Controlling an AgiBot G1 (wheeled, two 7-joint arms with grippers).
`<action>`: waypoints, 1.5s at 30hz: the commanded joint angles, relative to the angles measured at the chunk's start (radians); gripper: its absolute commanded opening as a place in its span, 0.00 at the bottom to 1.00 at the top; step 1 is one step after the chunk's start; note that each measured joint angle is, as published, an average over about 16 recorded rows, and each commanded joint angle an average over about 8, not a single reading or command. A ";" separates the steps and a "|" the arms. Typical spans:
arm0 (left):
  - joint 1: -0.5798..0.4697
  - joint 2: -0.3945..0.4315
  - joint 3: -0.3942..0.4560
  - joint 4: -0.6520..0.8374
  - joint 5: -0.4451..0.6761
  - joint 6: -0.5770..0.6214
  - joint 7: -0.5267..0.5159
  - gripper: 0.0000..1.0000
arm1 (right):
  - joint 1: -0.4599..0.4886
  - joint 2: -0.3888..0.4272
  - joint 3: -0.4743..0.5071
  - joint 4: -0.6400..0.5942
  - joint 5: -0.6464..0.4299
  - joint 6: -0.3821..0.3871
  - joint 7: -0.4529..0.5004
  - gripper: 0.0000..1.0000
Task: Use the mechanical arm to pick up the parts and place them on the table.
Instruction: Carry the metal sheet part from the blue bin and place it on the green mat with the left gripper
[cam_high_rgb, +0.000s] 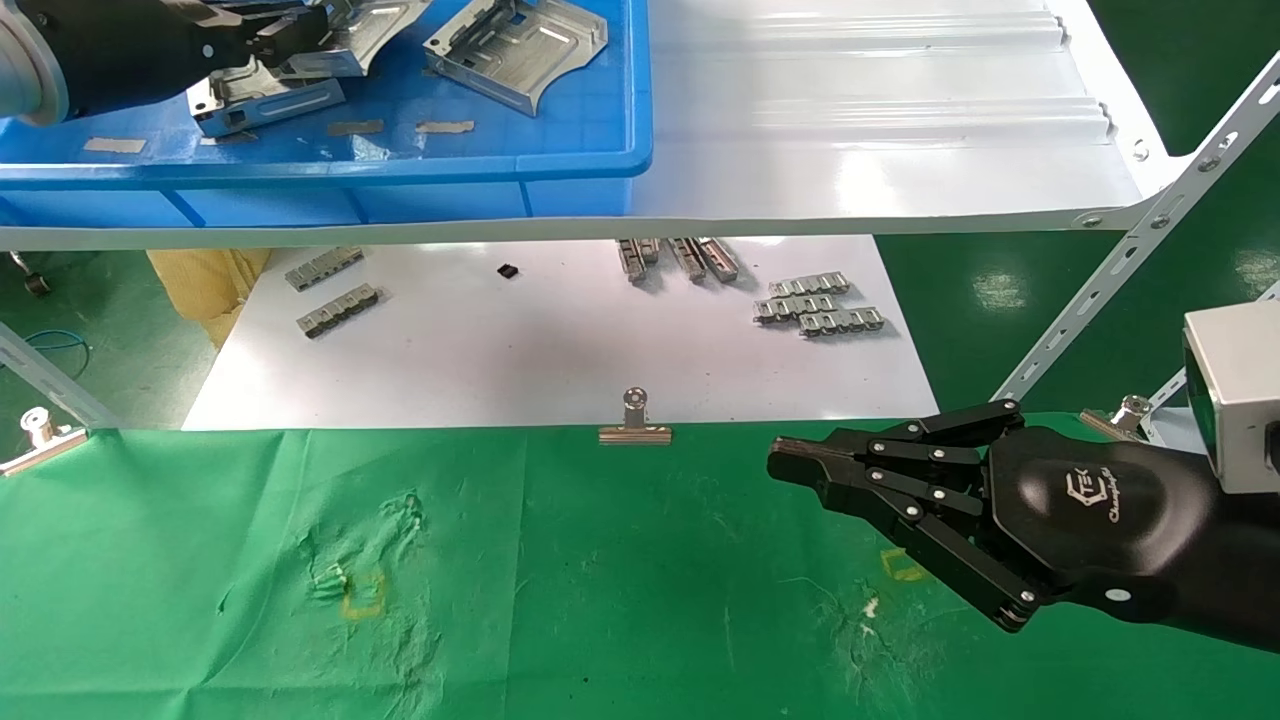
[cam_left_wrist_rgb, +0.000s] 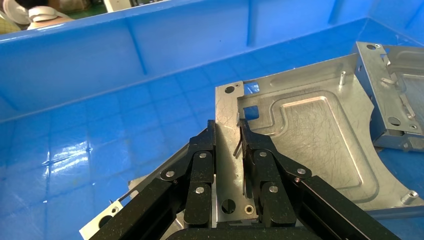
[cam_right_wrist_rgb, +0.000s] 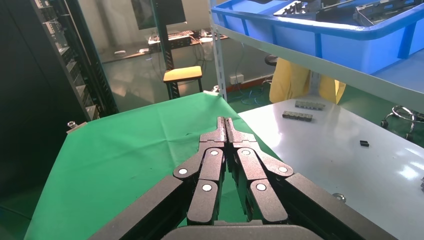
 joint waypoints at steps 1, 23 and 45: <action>-0.002 -0.002 0.000 -0.003 0.000 0.004 0.002 0.00 | 0.000 0.000 0.000 0.000 0.000 0.000 0.000 0.00; -0.026 -0.034 -0.044 -0.038 -0.064 0.096 0.071 0.00 | 0.000 0.000 0.000 0.000 0.000 0.000 0.000 0.00; 0.071 -0.228 -0.093 -0.244 -0.215 0.789 0.394 0.00 | 0.000 0.000 0.000 0.000 0.000 0.000 0.000 0.00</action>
